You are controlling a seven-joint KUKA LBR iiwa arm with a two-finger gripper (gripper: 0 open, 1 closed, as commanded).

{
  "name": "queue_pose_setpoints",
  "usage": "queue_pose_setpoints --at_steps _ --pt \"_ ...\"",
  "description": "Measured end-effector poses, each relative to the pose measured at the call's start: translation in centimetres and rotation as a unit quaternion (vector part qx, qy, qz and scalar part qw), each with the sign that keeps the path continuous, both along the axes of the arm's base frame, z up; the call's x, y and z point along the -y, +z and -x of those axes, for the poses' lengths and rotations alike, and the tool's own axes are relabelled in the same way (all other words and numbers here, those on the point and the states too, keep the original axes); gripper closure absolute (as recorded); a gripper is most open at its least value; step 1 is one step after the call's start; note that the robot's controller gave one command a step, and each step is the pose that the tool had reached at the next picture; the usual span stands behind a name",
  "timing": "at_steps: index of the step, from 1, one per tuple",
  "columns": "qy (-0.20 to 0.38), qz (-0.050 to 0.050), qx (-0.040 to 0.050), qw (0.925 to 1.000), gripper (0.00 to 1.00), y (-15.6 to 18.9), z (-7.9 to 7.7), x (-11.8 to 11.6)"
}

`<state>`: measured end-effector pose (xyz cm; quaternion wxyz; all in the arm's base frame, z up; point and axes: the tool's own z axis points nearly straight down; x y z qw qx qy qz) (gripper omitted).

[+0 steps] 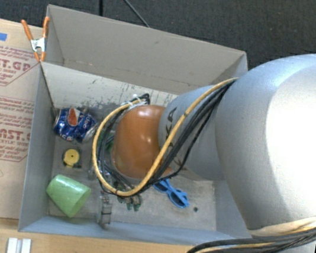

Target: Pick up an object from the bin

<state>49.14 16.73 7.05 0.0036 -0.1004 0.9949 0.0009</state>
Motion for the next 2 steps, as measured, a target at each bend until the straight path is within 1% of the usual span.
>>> queue_pose_setpoints --at_steps 1,2 --pt "-0.118 -0.001 -0.0017 0.9930 0.00 4.8 -1.6 -4.7" --pt "-0.060 0.001 -0.0053 0.9982 0.00 -0.1 0.1 -6.2"
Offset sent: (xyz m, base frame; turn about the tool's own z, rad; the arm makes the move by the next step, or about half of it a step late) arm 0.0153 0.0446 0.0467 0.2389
